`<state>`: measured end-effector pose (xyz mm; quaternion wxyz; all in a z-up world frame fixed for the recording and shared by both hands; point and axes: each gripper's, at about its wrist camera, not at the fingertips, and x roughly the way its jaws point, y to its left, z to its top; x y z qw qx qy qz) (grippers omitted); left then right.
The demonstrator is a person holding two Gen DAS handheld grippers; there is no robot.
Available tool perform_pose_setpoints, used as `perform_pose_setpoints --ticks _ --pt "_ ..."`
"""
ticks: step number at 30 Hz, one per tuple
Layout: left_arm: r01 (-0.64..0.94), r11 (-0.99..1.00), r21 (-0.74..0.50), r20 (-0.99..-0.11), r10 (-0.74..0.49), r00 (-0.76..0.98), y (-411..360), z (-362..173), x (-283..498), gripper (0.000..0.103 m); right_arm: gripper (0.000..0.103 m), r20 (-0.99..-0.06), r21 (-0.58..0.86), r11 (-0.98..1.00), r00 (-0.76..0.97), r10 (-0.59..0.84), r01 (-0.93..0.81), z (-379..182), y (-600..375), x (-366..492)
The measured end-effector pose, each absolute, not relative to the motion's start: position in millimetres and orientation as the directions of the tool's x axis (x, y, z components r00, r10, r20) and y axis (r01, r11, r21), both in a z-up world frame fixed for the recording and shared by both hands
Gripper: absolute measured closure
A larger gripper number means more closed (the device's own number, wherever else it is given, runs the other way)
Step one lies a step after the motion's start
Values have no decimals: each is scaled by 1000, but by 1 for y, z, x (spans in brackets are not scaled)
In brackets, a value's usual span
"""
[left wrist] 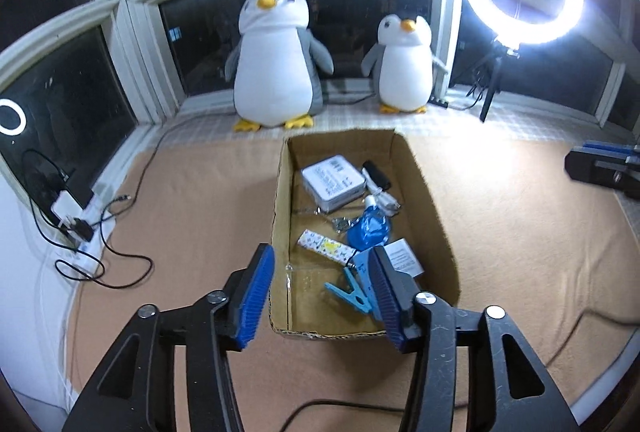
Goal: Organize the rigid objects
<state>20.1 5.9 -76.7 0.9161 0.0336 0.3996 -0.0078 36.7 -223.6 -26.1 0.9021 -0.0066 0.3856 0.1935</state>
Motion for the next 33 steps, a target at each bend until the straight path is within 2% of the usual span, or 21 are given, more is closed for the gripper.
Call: perform_pose_setpoints --ticks 8,12,33 --pt "38 997 68 -694 20 719 -1 -53 1 48 32 -665 135 933 668 334 -332 -29 -217 14" --pt "34 998 57 -689 14 725 -3 -49 -4 41 32 -664 148 934 667 338 -326 -33 -215 12" --pt "50 998 43 -711 -4 703 -5 -56 1 41 32 -676 130 943 669 309 -305 -38 -212 14"
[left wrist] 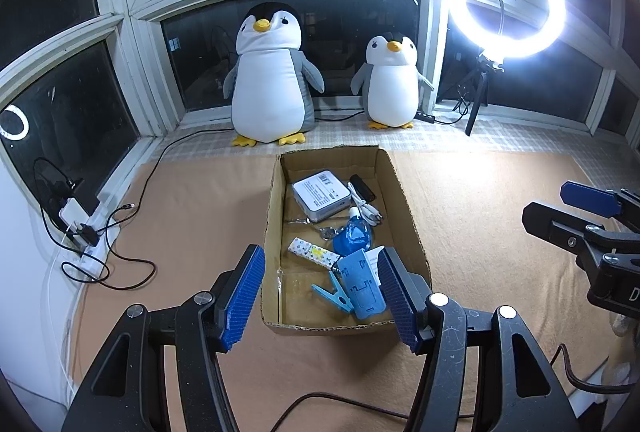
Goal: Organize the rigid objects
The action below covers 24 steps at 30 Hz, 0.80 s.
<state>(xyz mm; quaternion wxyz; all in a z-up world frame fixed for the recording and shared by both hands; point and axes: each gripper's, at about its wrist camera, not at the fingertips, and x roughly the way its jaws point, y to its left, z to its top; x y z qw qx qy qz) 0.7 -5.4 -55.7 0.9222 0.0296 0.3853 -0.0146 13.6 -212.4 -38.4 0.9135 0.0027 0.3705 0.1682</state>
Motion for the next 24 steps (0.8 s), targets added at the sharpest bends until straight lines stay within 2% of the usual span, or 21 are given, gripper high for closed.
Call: perform_pose_setpoints --ticks 24 --pt "24 999 40 -725 13 689 -2 -60 5 41 31 -687 127 948 664 297 -292 -44 -215 18"
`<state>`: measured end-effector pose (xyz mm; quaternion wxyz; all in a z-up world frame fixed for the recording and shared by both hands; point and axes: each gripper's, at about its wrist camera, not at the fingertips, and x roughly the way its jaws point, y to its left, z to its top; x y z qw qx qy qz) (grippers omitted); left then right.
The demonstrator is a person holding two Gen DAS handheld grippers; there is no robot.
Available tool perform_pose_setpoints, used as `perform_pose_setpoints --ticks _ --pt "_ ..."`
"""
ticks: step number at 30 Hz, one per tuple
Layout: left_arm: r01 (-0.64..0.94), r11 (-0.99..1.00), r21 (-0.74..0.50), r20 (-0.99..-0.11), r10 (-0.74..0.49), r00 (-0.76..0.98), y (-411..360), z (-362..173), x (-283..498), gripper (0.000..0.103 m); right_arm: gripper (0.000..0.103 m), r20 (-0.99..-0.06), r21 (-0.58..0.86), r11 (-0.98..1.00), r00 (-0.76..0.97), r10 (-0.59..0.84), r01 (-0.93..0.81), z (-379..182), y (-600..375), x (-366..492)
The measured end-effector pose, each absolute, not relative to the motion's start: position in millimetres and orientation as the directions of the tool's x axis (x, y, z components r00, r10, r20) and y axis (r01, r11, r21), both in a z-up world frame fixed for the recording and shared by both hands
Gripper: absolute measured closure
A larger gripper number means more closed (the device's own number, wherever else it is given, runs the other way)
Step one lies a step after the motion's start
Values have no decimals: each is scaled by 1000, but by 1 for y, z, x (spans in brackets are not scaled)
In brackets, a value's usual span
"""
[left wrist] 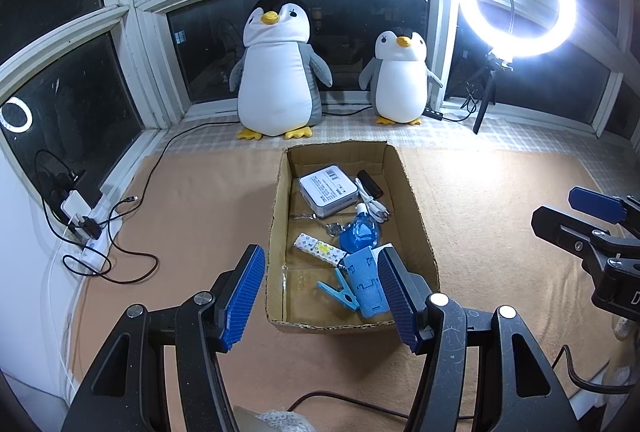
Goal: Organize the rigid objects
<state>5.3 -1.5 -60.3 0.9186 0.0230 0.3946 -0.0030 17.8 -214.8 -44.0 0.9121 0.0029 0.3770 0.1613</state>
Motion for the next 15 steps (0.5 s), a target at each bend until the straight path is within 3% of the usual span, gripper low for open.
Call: perform_pose_setpoints --ticks 5,7,15 --pt "24 999 37 -726 10 688 -1 -60 6 40 31 -691 126 950 661 291 -286 -46 -216 19" --pt "23 999 35 -725 9 689 -1 -60 6 35 31 -693 126 950 660 290 -285 -47 -216 20" --pt "25 999 30 -725 5 689 0 -60 6 30 30 -696 124 951 658 288 -284 -48 -218 22"
